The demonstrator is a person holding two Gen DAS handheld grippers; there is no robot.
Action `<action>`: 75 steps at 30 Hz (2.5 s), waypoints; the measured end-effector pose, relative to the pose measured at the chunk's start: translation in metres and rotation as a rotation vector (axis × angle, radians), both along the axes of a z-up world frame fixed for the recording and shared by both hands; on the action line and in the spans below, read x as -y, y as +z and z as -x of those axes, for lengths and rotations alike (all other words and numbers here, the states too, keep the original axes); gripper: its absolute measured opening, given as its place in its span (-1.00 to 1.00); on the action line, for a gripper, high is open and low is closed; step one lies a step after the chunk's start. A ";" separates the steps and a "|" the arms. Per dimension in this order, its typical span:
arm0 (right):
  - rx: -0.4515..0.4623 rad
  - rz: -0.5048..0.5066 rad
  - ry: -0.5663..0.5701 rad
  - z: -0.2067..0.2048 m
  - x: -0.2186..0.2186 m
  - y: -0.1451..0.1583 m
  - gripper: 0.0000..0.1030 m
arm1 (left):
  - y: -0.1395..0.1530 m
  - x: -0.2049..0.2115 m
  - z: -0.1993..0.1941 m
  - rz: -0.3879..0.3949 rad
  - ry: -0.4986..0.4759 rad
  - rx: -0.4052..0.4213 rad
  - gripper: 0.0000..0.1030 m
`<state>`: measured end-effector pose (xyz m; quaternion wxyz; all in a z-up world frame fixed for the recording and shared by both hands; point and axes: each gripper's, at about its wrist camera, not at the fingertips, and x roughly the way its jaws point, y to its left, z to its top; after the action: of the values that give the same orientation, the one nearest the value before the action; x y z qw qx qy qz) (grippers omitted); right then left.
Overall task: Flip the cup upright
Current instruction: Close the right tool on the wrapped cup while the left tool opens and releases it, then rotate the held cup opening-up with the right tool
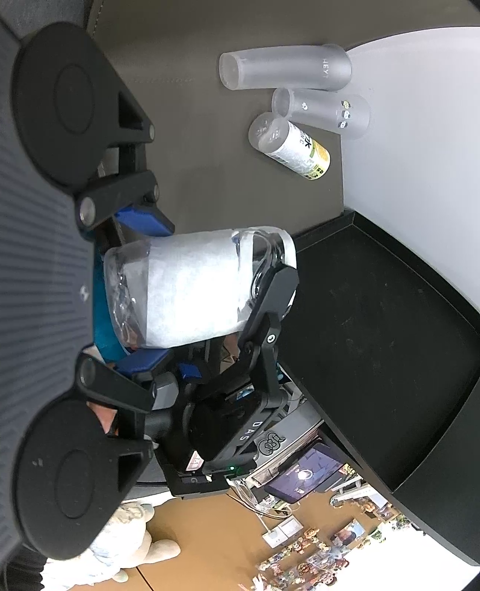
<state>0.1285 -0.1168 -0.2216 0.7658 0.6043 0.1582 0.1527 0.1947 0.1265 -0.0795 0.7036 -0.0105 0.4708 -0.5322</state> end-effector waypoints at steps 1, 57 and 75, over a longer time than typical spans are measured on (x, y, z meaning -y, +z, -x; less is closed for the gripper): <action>-0.001 0.015 -0.001 0.000 -0.001 0.002 0.16 | -0.001 0.000 0.000 -0.009 -0.001 0.003 0.24; -0.210 1.301 -0.185 -0.010 -0.093 0.041 0.07 | -0.051 0.058 -0.079 -0.161 0.210 -0.030 0.27; -0.342 1.317 -0.165 -0.026 -0.087 0.016 0.18 | -0.087 0.078 -0.077 -0.216 0.161 -0.071 -0.24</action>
<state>0.1541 -0.0298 -0.2054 0.9470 0.0385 0.2904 -0.1318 0.2713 0.0485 -0.1661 0.7240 0.0087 0.5477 -0.4193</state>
